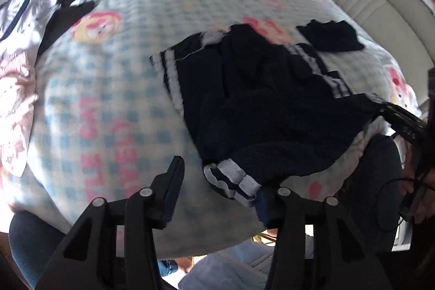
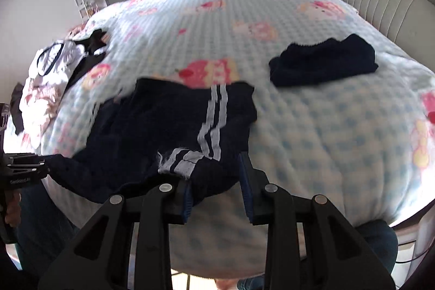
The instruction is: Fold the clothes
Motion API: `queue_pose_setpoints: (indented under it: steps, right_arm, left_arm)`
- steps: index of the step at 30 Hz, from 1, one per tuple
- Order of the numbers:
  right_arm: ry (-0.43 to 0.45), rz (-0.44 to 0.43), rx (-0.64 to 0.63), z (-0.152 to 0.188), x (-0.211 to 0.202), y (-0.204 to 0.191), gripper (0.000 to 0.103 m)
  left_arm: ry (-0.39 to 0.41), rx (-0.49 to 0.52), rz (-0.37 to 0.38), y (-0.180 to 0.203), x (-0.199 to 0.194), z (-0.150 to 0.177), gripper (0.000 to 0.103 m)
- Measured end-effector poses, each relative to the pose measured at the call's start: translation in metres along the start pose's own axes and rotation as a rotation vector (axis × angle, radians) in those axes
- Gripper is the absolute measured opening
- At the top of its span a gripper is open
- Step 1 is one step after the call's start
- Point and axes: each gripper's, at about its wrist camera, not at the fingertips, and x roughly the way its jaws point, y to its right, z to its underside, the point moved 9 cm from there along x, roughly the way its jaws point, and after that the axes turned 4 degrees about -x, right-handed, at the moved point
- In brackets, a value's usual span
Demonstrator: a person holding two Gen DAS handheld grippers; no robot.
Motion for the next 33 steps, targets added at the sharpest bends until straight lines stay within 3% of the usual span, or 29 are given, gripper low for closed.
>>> queue_pose_setpoints:
  steps: [3,7,14,17,24,27,30,31,32,33]
  right_arm:
    - [-0.018,-0.004,0.016,0.011,0.003,0.009,0.029]
    - [-0.057,-0.011,0.092,0.025,0.009,0.027,0.029]
    - [-0.101,-0.181,0.114,0.036,0.011,0.014,0.03]
    - [-0.115,-0.107,0.071,0.038,0.01,0.014,0.043]
    - [-0.105,-0.088,0.165,0.058,-0.017,0.047,0.051]
    - [-0.111,-0.065,0.221,0.066,-0.02,0.065,0.051]
    - [-0.129,-0.045,0.267,0.073,-0.016,0.079,0.051]
    - [-0.131,-0.051,0.28,0.075,-0.015,0.081,0.051]
    - [-0.131,-0.062,0.287,0.075,-0.014,0.081,0.051]
    - [-0.136,-0.064,0.283,0.075,-0.013,0.08,0.051]
  left_arm:
    - [0.043,0.052,0.15,0.02,-0.016,-0.006,0.051]
    - [0.07,0.106,0.225,0.035,-0.024,-0.004,0.051]
    - [0.044,0.215,0.221,0.095,0.009,-0.011,0.048]
    - [0.014,0.278,0.221,0.133,0.03,-0.014,0.046]
    - [-0.061,0.432,0.248,0.215,0.072,-0.012,0.048]
    - [-0.135,0.465,0.244,0.236,0.098,-0.004,0.055]
    - [-0.188,0.418,0.232,0.242,0.121,0.002,0.056]
    - [-0.179,0.39,0.229,0.239,0.12,0.0,0.041]
    - [-0.17,0.363,0.226,0.236,0.12,-0.003,0.015]
    - [-0.161,0.335,0.224,0.232,0.119,-0.005,0.01]
